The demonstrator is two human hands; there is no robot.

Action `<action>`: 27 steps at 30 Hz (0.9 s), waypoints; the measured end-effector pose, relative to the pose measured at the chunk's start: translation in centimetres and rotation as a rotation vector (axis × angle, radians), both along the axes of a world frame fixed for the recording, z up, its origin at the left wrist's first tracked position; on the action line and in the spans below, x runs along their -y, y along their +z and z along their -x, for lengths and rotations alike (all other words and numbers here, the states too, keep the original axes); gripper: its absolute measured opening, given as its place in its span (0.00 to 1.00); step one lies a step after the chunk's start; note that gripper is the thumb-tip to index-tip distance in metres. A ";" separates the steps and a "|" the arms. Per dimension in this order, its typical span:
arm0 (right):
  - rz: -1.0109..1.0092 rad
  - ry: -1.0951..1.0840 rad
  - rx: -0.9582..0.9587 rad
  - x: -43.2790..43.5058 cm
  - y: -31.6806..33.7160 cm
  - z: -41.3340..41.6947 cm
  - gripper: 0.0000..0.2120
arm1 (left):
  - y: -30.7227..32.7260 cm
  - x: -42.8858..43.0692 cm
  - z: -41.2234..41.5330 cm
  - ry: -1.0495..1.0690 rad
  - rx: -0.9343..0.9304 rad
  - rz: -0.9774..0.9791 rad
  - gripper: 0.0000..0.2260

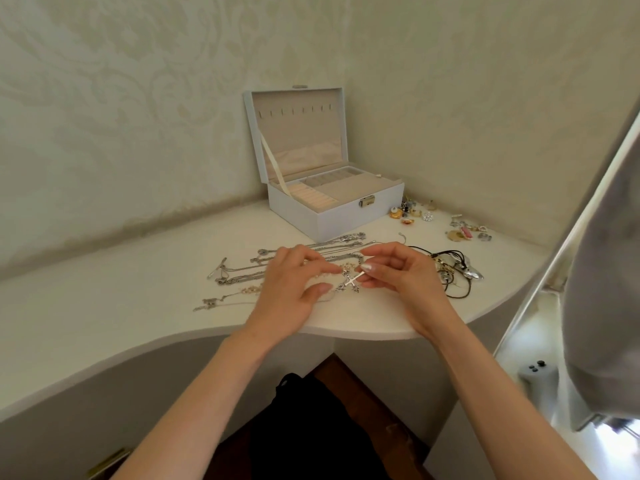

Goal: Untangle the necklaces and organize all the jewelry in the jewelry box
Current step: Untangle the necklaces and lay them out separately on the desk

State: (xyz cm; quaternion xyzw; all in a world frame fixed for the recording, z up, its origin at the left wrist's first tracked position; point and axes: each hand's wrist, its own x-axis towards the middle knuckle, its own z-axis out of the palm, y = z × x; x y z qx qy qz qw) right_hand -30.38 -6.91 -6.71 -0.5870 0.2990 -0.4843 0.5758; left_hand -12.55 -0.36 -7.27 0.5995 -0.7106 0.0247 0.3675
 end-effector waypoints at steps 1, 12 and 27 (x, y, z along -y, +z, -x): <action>0.002 0.000 0.004 0.0 0.0 0.0 0.10 | 0.1 0.6 0.4 -0.036 0.030 -0.031 0.10; 0.013 -0.020 0.022 0.2 -0.1 0.1 0.09 | 1.4 1.4 0.3 -0.122 -0.044 -0.214 0.03; -0.014 -0.004 -0.035 -0.2 0.2 -0.1 0.07 | 2.6 1.4 1.0 -0.106 -0.161 -0.074 0.01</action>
